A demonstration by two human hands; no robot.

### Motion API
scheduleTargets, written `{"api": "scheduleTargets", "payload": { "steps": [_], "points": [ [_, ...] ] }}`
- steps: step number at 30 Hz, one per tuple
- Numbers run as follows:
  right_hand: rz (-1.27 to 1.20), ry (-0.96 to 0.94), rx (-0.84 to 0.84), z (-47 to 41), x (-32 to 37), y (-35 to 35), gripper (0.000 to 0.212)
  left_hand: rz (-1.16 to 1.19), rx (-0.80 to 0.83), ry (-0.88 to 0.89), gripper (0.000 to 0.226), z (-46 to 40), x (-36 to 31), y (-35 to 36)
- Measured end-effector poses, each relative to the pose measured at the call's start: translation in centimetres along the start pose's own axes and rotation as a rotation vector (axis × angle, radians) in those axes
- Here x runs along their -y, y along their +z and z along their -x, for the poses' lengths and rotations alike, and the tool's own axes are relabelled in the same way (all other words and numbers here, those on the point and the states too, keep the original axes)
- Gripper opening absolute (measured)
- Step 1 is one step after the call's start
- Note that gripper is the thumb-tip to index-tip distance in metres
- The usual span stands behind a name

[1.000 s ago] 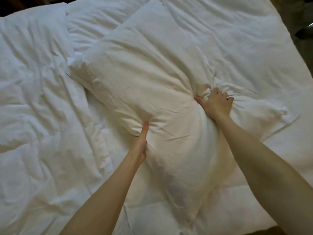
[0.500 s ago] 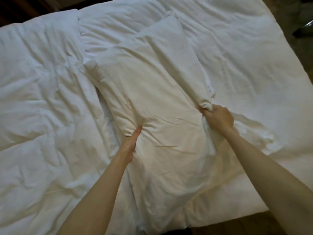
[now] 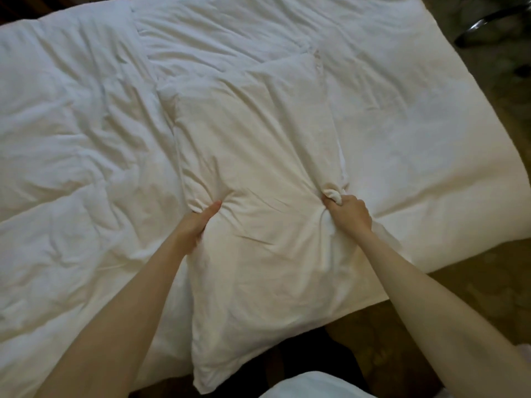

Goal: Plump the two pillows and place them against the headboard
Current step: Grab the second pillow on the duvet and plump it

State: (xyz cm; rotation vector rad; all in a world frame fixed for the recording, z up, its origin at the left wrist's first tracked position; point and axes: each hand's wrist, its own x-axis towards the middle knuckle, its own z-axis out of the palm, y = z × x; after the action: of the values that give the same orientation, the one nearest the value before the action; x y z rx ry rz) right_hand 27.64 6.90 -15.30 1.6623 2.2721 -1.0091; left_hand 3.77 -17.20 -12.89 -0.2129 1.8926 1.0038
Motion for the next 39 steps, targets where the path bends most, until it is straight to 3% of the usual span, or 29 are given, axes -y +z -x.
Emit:
{"api": "scheduleTargets", "payload": {
  "steps": [10, 16, 18, 21, 26, 28, 30, 39],
  "points": [
    [0.010, 0.066, -0.063, 7.7, -1.4, 4.5, 0.060, -0.013, -0.012, 0.015, 0.082, 2.6, 5.5, -4.7],
    [-0.023, -0.004, -0.049, 6.0, -0.8, 3.6, 0.039, -0.041, -0.045, 0.051, 0.058, 1.6, 5.4, -5.4],
    [-0.004, -0.003, -0.056, 4.5, -0.1, 3.0, 0.052, -0.024, -0.098, 0.081, 0.055, 1.1, 4.3, -5.0],
    [-0.063, 0.075, -0.003, 1.9, 1.3, 2.3, 0.079, -0.032, -0.185, 0.095, 0.071, 0.1, 2.4, -4.2],
    [-0.575, 0.273, 0.263, -1.5, 2.5, 1.3, 0.114, -0.135, -0.235, 0.101, 0.082, -0.8, 1.1, -2.7],
    [-0.677, 0.286, 0.334, -1.8, 3.5, 1.2, 0.108, -0.155, -0.235, 0.117, 0.079, -0.5, 1.1, -2.1],
    [-0.628, 0.210, 0.353, -1.6, 5.1, 1.3, 0.098, -0.072, -0.202, 0.112, 0.073, 0.1, 0.8, -1.5],
    [-0.509, 0.038, 0.175, 4.5, 11.0, 0.7, 0.087, 0.062, -0.175, 0.240, 0.062, 5.4, 0.3, -4.3]
  ]
}}
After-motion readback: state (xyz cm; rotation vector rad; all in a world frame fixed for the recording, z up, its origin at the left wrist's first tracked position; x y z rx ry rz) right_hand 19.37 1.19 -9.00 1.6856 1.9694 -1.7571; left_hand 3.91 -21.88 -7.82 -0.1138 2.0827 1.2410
